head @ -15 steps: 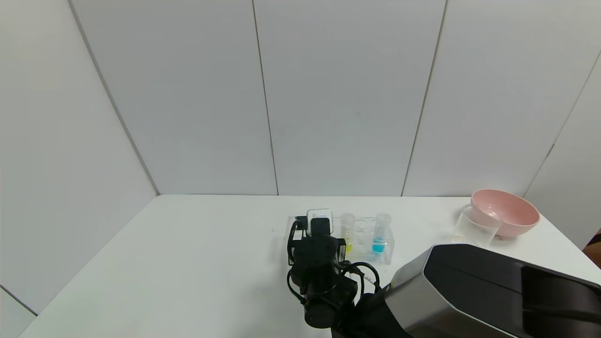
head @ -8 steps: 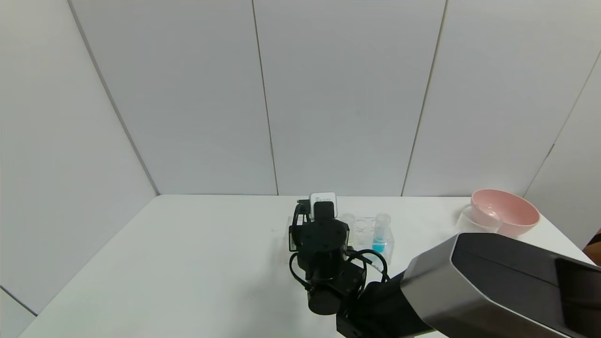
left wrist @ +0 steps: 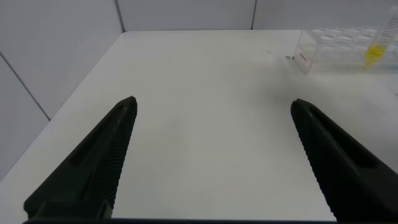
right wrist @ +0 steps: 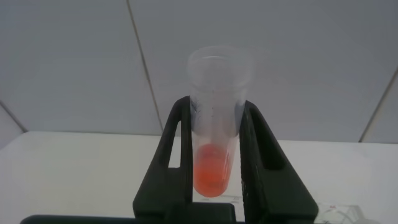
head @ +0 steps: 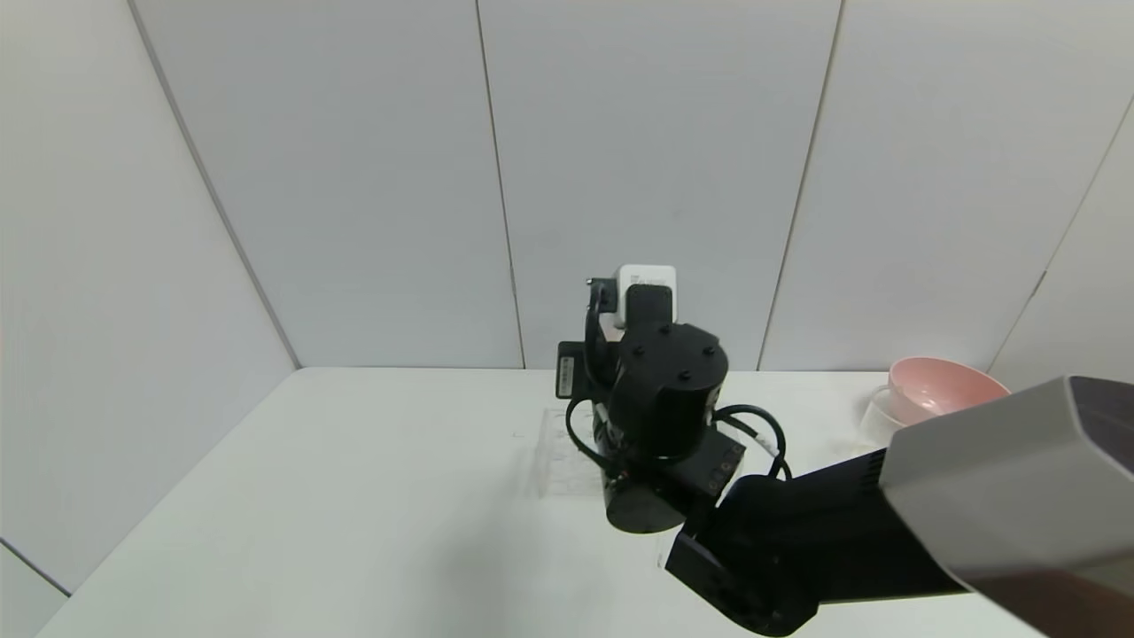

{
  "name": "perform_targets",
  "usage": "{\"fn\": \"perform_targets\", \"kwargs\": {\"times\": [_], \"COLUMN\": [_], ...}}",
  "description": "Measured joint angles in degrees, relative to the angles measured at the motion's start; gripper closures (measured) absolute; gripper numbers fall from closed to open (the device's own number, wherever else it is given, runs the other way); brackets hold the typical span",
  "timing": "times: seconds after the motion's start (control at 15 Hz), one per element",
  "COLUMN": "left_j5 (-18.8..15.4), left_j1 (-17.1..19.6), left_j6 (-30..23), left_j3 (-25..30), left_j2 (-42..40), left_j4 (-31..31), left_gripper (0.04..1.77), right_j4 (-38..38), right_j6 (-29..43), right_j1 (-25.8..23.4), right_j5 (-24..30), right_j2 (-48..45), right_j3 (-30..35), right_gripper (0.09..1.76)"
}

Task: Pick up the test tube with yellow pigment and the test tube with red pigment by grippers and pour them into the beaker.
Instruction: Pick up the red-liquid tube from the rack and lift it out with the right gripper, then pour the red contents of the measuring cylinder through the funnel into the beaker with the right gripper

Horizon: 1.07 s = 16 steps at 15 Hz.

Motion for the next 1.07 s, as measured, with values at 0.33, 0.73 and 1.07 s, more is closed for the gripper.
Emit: {"fn": "perform_targets", "kwargs": {"times": [0.33,0.73,1.07], "left_j5": [0.0,0.0,0.0], "left_j1": [0.0,0.02,0.02], "left_j6": [0.0,0.0,0.0], "left_j3": [0.0,0.0,0.0], "left_j2": [0.0,0.0,0.0], "left_j4": [0.0,0.0,0.0], "left_gripper": [0.05,0.05,0.05], "right_j4": [-0.07,-0.1,-0.43], "right_j6": [-4.6,-4.91,-2.01], "right_j1": [-7.59,-25.03,-43.22], "right_j5": [3.62,19.03,30.48], "right_j2": [-11.31,-23.98,-29.37], "right_j3": [6.14,21.74,30.7], "right_gripper": [1.35,1.35,1.35]}}
